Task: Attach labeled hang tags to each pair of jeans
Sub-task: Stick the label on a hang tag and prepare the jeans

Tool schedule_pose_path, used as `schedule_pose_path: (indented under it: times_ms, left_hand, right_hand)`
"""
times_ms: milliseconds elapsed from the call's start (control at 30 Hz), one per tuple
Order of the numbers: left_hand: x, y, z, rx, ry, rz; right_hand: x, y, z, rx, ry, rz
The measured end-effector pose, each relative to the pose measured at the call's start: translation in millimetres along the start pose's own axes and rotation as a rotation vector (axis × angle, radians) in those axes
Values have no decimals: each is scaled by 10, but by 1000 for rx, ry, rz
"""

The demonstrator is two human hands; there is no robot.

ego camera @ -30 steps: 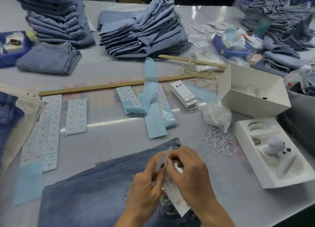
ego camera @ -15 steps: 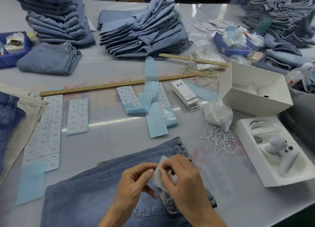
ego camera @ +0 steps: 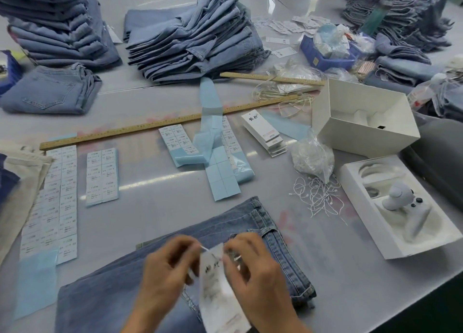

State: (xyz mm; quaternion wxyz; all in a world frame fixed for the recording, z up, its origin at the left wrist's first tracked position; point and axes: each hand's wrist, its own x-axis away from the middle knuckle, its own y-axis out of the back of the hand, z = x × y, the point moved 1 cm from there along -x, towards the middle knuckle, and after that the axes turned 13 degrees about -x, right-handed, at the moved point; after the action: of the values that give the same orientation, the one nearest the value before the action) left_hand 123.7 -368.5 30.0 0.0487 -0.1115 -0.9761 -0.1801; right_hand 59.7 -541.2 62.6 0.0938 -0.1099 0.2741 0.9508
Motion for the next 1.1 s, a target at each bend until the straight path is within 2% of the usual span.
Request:
schedule_pose_path:
  times_ms: [100, 133, 167, 200, 267, 300, 367, 400, 467, 633, 800, 867, 933, 1000, 1067, 1100]
  left_hand:
    - [-280, 835, 228, -367, 11, -514]
    - [-397, 1176, 302, -497, 74, -561]
    - [-482, 1418, 312, -607, 117, -538]
    - [-537, 1514, 253, -698, 81, -524]
    - [-534, 1242, -132, -813, -159, -530]
    - [-466, 959, -396, -882, -322, -481]
    - [-246, 372, -773, -905, -556, -250]
    - [-169, 151, -838, -872, -590, -122]
    - [-143, -104, -825, -766, -585, 23]
    - [-267, -433, -775, -512, -530, 104]
    - [-363, -830, -704, -362, -506, 291]
    - [-384, -966, -696, -289, -508, 280]
    - [-467, -1063, -615, -175, -406, 185]
    - [-622, -1155, -435, -305, -295, 86]
    - [-769, -1244, -262, -565, -190, 161]
    - [-810, -1294, -209, -665, -168, 257]
  right_hand:
    - [-54, 218, -51, -49, -63, -147]
    - [-67, 296, -62, -51, -66, -175]
    - [-74, 359, -67, -49, -59, -194]
    - [-80, 397, -60, -45, -42, -209]
    - [-93, 397, -26, -56, 8, -221]
    - [-101, 365, -3, -82, 35, -209]
    - [-129, 284, 38, -157, 71, -141]
    - [-150, 249, 50, -200, 70, -97]
    - [-180, 231, 39, -301, 17, -52]
    - [-158, 494, -154, -458, -246, -211]
    - [-134, 853, -292, -297, -252, -119]
    - [-122, 1003, -369, -175, -219, -122]
    - [-122, 1240, -478, -28, -240, -240]
    - [-140, 1583, -570, 0, -337, -537]
    - [-208, 1890, -543, 31, -318, -815]
    - [-254, 1968, -490, 42, -246, -861]
